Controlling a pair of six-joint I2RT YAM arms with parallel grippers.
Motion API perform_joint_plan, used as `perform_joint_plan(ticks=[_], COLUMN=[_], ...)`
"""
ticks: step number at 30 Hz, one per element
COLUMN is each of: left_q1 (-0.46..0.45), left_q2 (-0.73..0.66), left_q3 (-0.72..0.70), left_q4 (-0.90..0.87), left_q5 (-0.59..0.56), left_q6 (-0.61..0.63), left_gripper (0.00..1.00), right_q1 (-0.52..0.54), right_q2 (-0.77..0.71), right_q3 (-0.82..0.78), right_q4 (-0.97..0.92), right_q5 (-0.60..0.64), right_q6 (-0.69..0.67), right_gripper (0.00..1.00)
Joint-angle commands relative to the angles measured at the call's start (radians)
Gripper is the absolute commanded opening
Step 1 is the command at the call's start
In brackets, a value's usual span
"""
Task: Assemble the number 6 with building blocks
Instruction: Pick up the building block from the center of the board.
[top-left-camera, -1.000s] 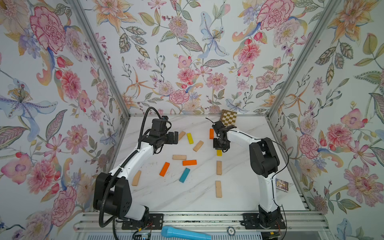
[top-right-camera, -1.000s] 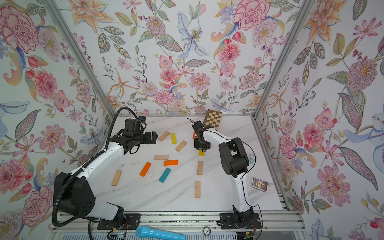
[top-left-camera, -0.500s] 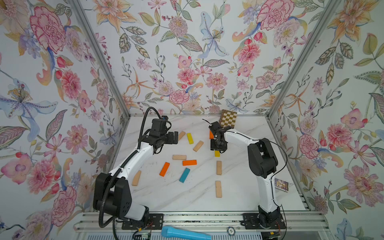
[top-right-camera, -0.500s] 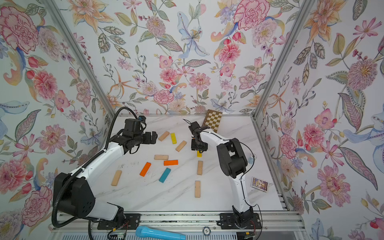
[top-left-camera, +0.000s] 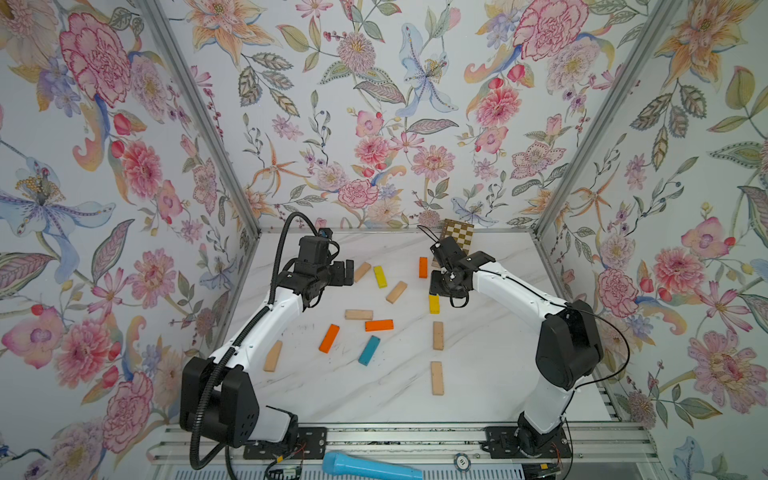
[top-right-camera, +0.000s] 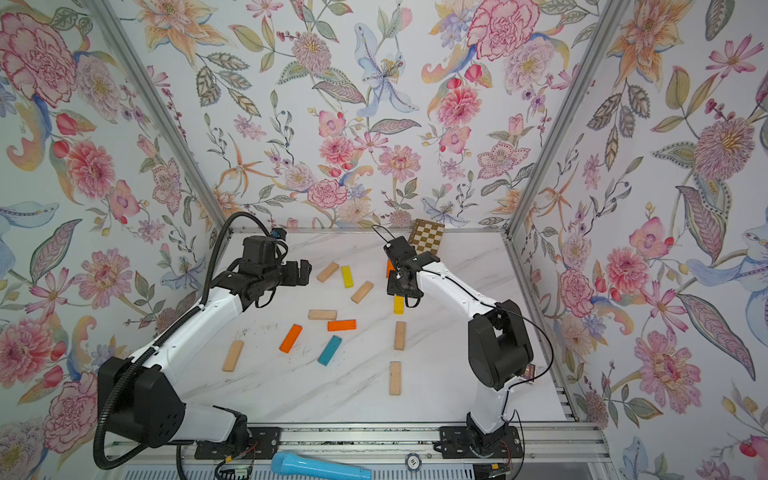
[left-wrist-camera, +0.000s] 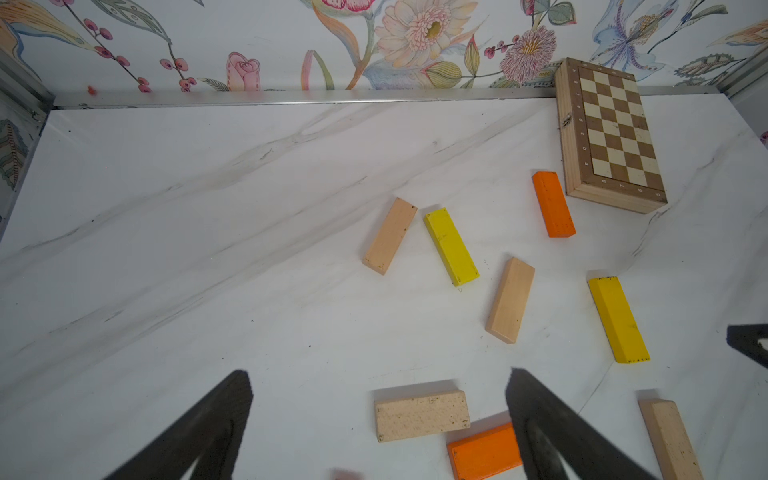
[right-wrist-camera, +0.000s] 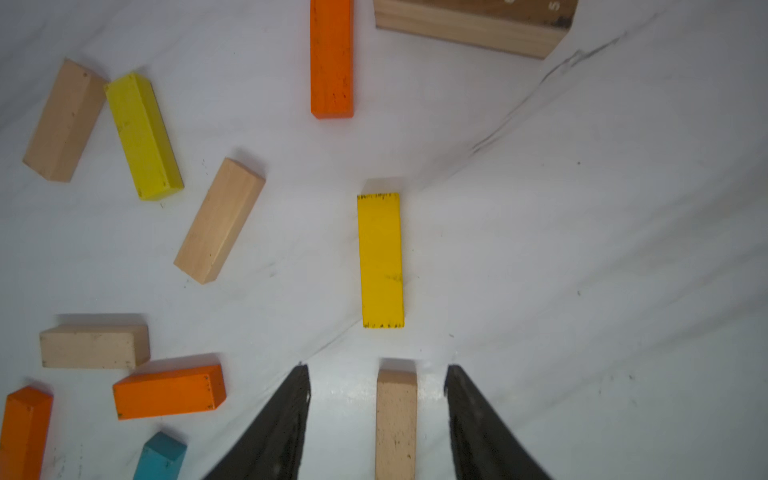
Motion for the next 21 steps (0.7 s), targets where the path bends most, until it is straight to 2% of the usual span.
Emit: perform_joint_plan(ticks=[1,9,21], left_q1=[-0.006,-0.007,-0.007], left_q2=[-0.011,-0.022,-0.028], left_q3=[0.01,0.005,0.001], left_q4=[-0.013,-0.008,-0.003], left_q5=[-0.001,0.009,0.013], left_q6=[-0.012,-0.01,-0.007], left_gripper=[0.99,0.99,0.99], right_q1=[0.066,0.167,0.149], right_q2=[-0.021,-0.044,0.013], right_q3=[-0.106,-0.263,-0.325], right_q4=[-0.028,-0.01,0.052], right_q5=[-0.012,-0.038,-0.039], right_q6=[0.061,0.099,0.063], right_gripper=[0.54,0.53,0.5])
